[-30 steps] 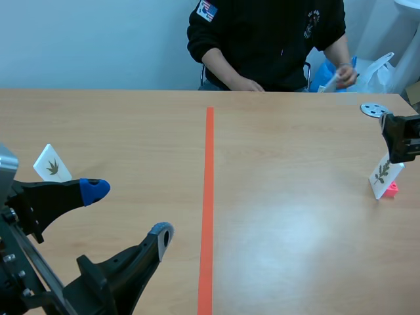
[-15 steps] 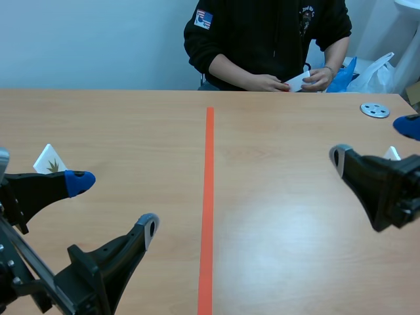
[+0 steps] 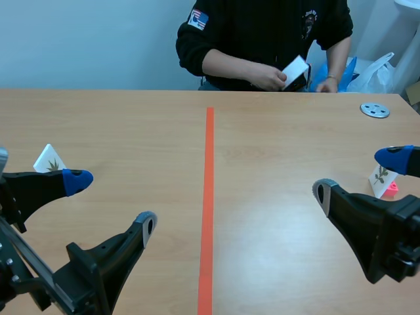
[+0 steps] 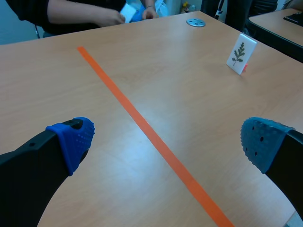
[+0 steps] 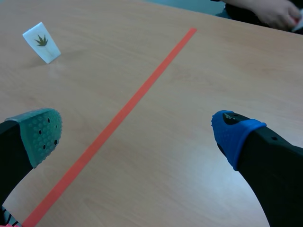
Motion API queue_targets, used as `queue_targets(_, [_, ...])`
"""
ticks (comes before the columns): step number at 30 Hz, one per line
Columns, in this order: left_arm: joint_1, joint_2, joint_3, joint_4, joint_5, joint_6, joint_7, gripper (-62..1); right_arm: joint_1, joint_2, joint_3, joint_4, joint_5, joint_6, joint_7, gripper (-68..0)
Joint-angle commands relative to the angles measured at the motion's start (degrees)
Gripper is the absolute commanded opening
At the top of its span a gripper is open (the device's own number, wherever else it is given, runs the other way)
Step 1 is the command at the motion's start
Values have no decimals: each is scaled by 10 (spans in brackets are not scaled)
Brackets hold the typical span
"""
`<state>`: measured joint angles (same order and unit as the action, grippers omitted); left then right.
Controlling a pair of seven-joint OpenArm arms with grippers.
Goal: Sort the leaf by its shape. The table is split by an orange tape line. A compound leaf with several leaflets goes to the left side, a simple leaf with one blade goes to the right side. Return to the home posture when a red brick is placed on the table.
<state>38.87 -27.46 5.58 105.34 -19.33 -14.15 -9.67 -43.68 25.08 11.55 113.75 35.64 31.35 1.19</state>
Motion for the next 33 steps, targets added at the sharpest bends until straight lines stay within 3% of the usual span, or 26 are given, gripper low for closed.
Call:
queue_targets(1, [0, 1, 1, 13, -3, -2, -10, 14, 7, 4, 5, 0, 10, 2, 10, 4])
queue_targets(33, [-14, 1, 2, 6, -3, -6, -5, 14, 7, 4, 5, 0, 8, 0, 10, 4])
